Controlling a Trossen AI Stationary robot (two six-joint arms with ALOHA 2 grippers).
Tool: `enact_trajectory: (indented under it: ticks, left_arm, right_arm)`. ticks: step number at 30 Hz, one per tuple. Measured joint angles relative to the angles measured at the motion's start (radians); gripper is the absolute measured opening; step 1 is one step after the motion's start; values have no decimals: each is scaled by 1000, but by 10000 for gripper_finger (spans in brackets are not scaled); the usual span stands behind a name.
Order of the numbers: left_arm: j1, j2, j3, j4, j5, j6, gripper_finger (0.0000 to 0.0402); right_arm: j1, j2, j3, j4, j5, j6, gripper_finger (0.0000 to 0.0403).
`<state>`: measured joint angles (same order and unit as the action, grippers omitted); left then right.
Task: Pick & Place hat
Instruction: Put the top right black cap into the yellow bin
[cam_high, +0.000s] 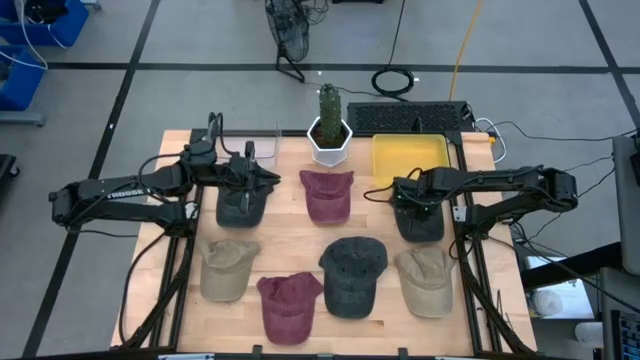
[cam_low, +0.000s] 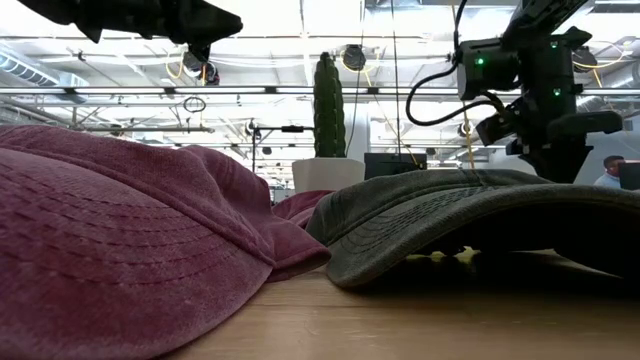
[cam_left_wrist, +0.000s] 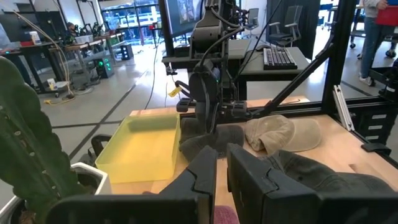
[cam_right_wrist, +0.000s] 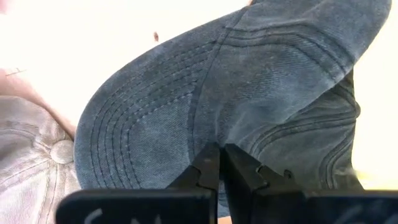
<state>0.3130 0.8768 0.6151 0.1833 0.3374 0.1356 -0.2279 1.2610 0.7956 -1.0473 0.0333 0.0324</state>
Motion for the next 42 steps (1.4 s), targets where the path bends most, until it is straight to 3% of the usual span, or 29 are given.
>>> enact_trajectory:
  ticks: [7,17,25,34,42]
  left_arm:
    - [0,0,0,0,-1,10,47]
    - [0,0,0,1,-1,16,47]
    - [-1,0,0,10,-1,17,47]
    - [-1,0,0,23,-1,12,47]
    - [0,0,0,20,0,28,47]
  right_arm:
    - [1,0,64,-113,-4,16,3]
    - [1,-37,257,-261,46,55,1]
    - [-26,-39,364,-232,221,-87,1]
    - [-179,-11,364,-157,258,-261,0]
    - [-189,-41,406,-188,307,-295,0]
